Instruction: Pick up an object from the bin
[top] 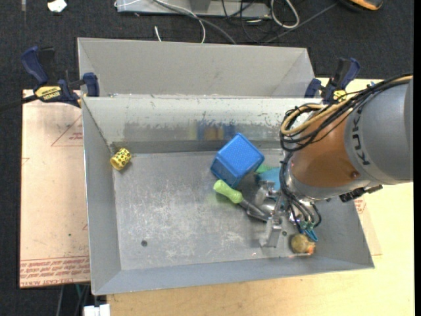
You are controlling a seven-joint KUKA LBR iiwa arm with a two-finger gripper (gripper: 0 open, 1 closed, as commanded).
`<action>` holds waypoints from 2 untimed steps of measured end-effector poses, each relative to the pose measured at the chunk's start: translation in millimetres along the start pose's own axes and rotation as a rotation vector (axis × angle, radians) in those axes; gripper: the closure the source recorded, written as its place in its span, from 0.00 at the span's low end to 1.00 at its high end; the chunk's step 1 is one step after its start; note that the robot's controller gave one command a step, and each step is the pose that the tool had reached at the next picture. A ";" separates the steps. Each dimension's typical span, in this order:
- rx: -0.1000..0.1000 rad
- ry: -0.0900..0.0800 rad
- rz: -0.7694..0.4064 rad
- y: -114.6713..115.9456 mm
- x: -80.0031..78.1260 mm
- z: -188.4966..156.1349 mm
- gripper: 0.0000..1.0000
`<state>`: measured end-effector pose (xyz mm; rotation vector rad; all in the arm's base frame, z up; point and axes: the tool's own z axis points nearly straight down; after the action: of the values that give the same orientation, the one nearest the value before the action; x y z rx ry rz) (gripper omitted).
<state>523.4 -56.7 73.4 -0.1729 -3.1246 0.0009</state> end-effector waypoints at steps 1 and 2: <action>-0.006 -0.024 0.218 34.6 -40.6 2.0 0.00; 0.000 -0.007 -0.098 61.9 -23.0 2.0 1.00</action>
Offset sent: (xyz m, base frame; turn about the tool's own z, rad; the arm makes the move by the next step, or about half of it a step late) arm 0.0287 0.0585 -0.0034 -0.0974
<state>553.1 2.3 71.1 -0.0199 -3.1365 0.0005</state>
